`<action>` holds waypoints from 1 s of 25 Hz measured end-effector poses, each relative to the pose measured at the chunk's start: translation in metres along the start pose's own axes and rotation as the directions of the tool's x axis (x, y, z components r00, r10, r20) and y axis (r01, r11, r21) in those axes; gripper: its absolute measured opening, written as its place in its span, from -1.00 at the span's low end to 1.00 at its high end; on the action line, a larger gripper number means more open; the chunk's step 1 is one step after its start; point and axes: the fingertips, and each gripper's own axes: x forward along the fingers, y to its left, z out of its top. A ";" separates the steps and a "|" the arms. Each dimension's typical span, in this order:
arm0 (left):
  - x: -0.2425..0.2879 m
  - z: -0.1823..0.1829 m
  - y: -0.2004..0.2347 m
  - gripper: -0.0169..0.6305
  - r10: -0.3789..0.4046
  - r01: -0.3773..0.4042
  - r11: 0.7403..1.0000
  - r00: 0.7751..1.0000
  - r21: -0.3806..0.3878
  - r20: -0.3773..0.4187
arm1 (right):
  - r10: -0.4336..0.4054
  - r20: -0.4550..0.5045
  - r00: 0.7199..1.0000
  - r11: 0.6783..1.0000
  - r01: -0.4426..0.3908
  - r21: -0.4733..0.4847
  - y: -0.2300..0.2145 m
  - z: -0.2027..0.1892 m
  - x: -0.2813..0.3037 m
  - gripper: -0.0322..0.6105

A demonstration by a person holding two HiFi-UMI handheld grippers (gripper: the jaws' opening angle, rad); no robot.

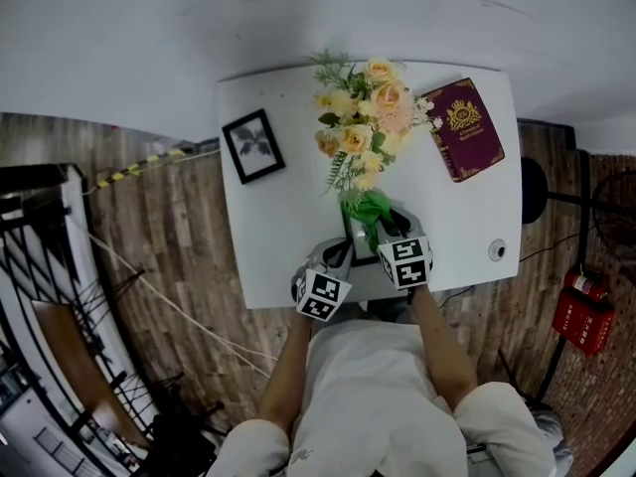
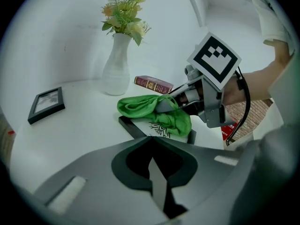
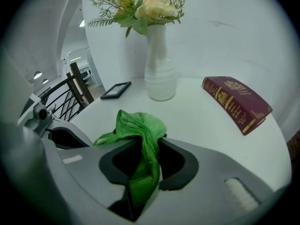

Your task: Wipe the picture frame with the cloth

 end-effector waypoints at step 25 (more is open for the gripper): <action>0.000 -0.001 0.002 -0.89 -0.002 0.003 1.000 1.000 0.028 -0.008 | -0.052 0.096 0.994 0.997 0.046 0.062 0.003 0.013 -0.060 -0.60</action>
